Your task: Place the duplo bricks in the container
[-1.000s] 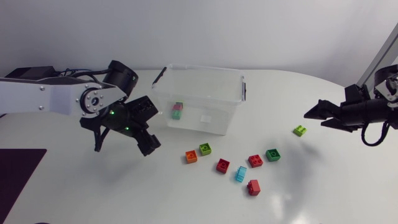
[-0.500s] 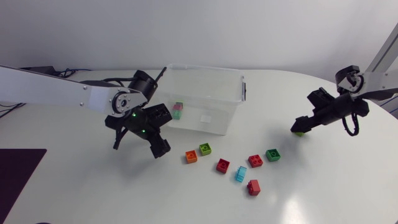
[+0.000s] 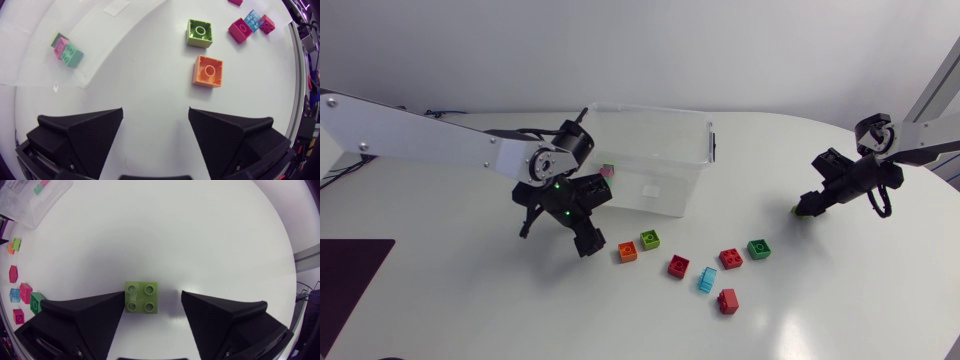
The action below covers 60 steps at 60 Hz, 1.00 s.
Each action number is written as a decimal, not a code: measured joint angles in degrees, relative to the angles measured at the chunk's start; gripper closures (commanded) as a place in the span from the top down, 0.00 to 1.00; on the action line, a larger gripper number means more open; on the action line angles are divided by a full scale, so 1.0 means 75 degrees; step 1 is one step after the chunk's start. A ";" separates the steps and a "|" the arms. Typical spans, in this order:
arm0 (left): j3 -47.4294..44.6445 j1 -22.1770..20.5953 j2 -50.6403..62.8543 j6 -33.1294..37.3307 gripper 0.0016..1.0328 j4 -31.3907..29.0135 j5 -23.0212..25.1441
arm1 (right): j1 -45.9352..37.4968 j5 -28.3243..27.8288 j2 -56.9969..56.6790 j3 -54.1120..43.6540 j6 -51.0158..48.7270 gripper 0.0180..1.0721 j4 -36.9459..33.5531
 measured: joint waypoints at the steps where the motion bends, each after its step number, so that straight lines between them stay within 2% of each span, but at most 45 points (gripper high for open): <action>1: 0.0023 -0.0003 0.0020 0.0009 0.84 -0.0020 0.0000 | 0.0012 0.0009 0.0000 0.0000 0.0000 0.39 0.0000; 11: 0.0163 -0.0009 0.0166 0.0009 0.83 -0.0175 0.0000 | 0.0125 0.0312 0.0000 -0.0012 0.0003 0.32 -0.0055; 27: 0.0300 -0.0189 0.0294 0.0029 0.83 -0.0472 0.0050 | 0.0195 0.0303 -0.0970 -0.0417 0.0012 0.32 -0.0169; 29: 0.0300 -0.0271 0.0294 0.0090 0.80 -0.0495 0.0213 | 0.0277 0.0268 -0.1294 -0.0463 0.0032 0.32 -0.0216; 36: 0.0315 -0.0478 0.0294 0.0254 0.80 -0.0574 0.0586 | 0.0621 0.0085 -0.2157 -0.0522 0.0119 0.32 -0.0414; 60: 0.0670 -0.0653 0.0629 0.0411 0.80 -0.0408 0.0988 | 0.1935 -0.0452 -0.3477 -0.0245 0.0615 0.32 -0.1046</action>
